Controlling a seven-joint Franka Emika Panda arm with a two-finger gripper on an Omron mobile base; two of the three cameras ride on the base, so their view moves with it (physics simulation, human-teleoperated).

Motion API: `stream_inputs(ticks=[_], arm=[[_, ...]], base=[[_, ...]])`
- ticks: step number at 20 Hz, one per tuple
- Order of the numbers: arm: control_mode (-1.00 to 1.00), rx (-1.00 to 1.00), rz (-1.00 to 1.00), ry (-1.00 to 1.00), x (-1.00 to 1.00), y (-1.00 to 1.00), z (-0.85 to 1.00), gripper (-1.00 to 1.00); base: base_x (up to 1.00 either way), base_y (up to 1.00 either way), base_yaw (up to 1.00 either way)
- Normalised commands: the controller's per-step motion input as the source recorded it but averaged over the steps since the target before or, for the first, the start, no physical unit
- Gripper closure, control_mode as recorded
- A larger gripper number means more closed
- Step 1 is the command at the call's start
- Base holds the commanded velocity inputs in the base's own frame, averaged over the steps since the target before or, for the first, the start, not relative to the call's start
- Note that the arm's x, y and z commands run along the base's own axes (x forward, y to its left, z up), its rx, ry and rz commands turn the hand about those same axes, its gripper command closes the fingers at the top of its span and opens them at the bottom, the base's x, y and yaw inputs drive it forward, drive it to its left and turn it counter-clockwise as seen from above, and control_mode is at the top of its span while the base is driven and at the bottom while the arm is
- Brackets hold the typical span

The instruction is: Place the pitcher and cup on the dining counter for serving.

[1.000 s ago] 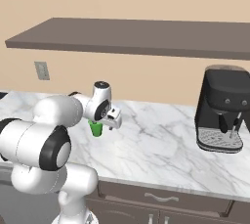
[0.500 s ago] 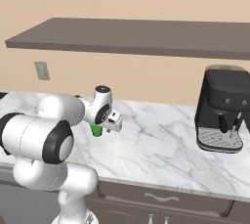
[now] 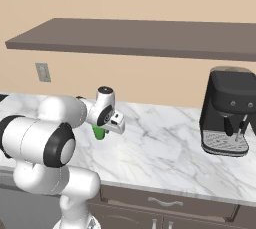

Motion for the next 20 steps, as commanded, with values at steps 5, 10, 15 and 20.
stream_inputs(ticks=[5, 10, 15, 20], arm=[[-1.0, 0.0, 0.0, -0.09, -0.13, 0.0, 0.1, 1.0], [-1.0, 0.0, 0.0, -0.19, -0.18, 0.0, 0.39, 1.0], [-1.0, 0.0, 0.0, -0.22, -0.39, 0.0, 0.67, 1.0], [-1.0, 0.0, -0.02, -0.15, -0.56, 0.0, 0.95, 1.0]], base=[[0.0, 0.0, 0.0], [0.0, 0.0, 0.0], [0.0, 0.0, 0.0], [0.0, 0.0, 0.0]])
